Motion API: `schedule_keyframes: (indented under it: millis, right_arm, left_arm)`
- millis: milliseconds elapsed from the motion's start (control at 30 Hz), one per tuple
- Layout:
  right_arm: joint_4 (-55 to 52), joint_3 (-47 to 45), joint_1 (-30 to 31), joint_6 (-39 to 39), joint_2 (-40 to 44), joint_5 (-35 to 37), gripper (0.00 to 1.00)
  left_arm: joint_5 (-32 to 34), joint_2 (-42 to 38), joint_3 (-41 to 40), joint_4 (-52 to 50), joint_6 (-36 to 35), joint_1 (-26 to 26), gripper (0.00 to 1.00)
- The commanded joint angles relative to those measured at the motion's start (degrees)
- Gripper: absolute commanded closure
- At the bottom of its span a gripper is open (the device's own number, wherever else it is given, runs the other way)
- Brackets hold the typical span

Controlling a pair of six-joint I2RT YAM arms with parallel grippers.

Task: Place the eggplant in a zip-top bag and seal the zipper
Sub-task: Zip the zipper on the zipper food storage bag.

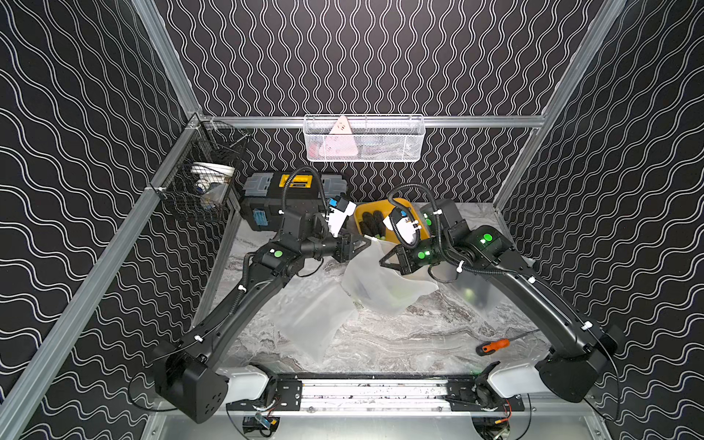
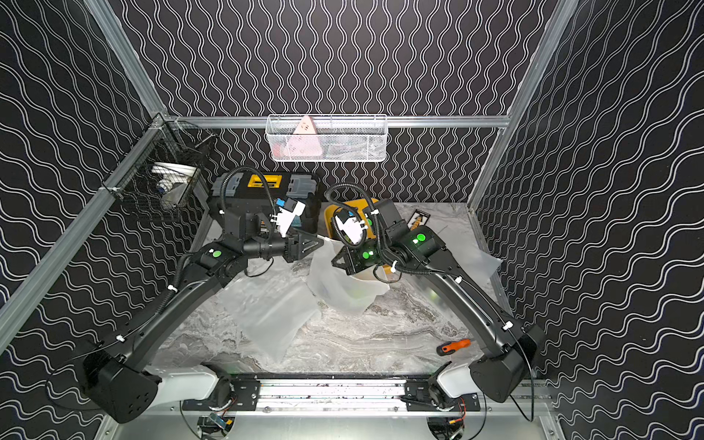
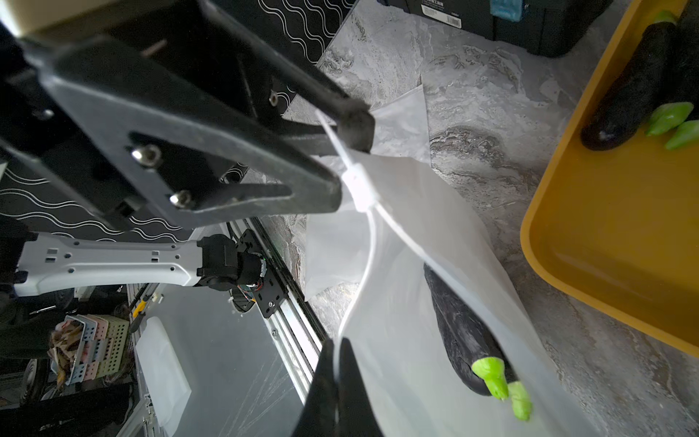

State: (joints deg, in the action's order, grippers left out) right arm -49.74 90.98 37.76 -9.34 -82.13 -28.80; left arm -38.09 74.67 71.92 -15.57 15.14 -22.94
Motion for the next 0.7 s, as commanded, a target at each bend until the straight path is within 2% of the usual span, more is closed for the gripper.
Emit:
schedule_keyframes:
  millis: [0,133,167,267,333,400,500,667]
  right_arm:
    - [1.4,-0.2,-0.3,0.8,0.2,-0.5,1.00]
    - [1.2,-0.3,-0.8,0.8,-0.3,-0.4,1.00]
    - [1.1,-0.3,-1.1,0.7,-0.3,-0.2,1.00]
    - [0.7,0.3,-2.5,0.7,0.1,0.7,0.86]
    - [0.8,1.6,-3.2,0.8,1.4,3.6,0.72]
    - [0.9,3.2,-3.2,1.5,2.7,6.9,0.67]
    - [2.1,4.9,-3.2,3.1,3.8,9.7,0.63]
    - [5.2,4.5,-3.2,7.7,2.1,5.3,0.59]
  left_arm:
    - [-0.8,-0.4,-0.4,2.4,-0.2,0.0,0.81]
    - [-1.1,-1.0,-1.1,3.0,-0.2,0.0,1.00]
    - [-1.3,-1.1,-1.2,3.1,-0.2,0.0,1.00]
    - [-1.0,-1.2,-1.7,3.1,-0.3,0.0,1.00]
    - [-0.6,-0.9,-1.8,2.5,-0.8,0.0,1.00]
    - [-0.4,-0.6,-1.6,1.8,-1.5,-0.2,1.00]
    - [0.2,-0.2,-0.9,0.3,-3.1,-1.1,1.00]
    - [0.1,-0.2,-0.2,-1.0,-5.5,-3.8,1.00]
